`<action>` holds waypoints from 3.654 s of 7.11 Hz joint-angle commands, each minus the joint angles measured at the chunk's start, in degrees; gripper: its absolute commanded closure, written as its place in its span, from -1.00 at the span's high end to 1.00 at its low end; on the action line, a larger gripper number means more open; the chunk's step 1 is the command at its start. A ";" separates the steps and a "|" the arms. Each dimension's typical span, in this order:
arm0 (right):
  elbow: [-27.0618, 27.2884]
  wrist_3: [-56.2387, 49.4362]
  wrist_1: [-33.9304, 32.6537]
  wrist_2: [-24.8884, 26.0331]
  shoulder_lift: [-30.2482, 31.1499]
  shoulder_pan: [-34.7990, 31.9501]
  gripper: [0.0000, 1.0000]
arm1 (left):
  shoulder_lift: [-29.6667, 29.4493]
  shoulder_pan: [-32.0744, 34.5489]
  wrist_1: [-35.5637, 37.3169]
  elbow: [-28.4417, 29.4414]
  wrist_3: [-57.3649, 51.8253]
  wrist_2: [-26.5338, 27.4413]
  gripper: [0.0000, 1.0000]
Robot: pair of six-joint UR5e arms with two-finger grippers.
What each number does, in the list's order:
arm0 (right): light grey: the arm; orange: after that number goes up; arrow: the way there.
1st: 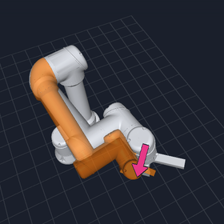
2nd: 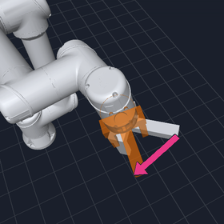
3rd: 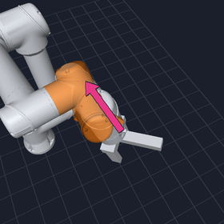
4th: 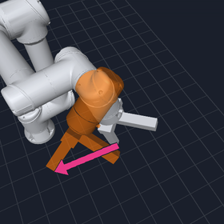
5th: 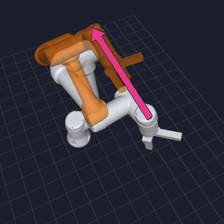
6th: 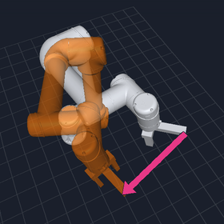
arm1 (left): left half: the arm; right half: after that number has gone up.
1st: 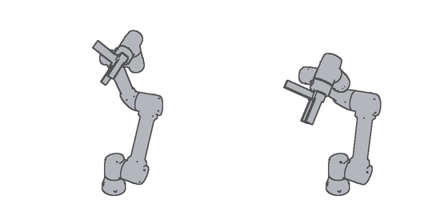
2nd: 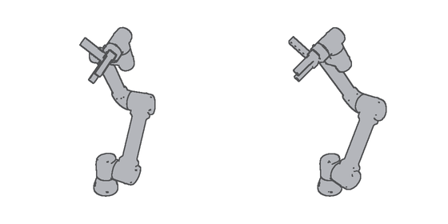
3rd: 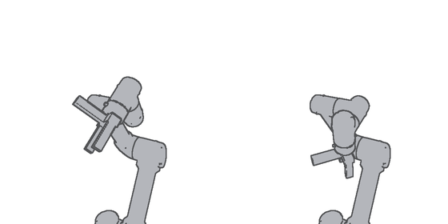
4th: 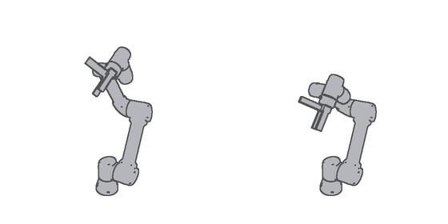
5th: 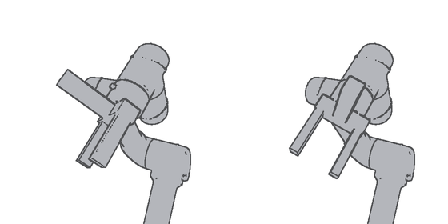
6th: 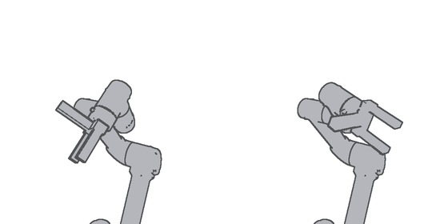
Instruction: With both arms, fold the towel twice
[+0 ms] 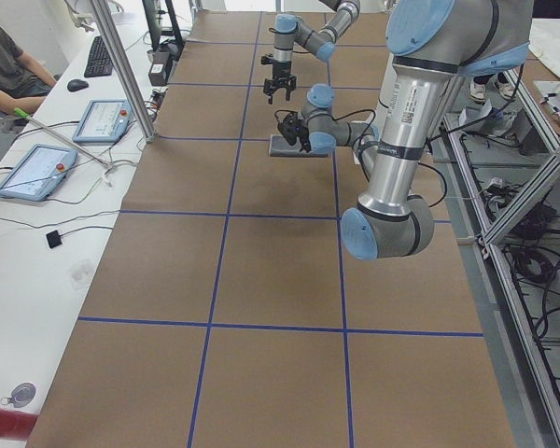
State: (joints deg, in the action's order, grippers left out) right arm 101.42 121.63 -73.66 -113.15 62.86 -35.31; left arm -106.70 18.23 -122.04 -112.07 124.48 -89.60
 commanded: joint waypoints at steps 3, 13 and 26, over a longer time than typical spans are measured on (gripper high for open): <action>-0.26 -0.69 -0.08 0.29 0.60 -0.46 1.00 | 4.12 -13.46 -7.42 0.79 5.07 17.75 0.79; 0.09 -0.69 -0.08 0.21 1.30 -0.46 1.00 | -1.49 -14.45 -7.95 7.22 4.28 19.11 0.27; -0.17 -0.34 0.01 0.56 1.04 0.42 1.00 | -0.53 -14.10 -7.42 6.96 4.10 16.83 0.25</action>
State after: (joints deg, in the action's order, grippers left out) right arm 101.30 121.26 -73.70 -112.62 63.93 -35.00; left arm -107.20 4.14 -129.46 -105.04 128.58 -72.54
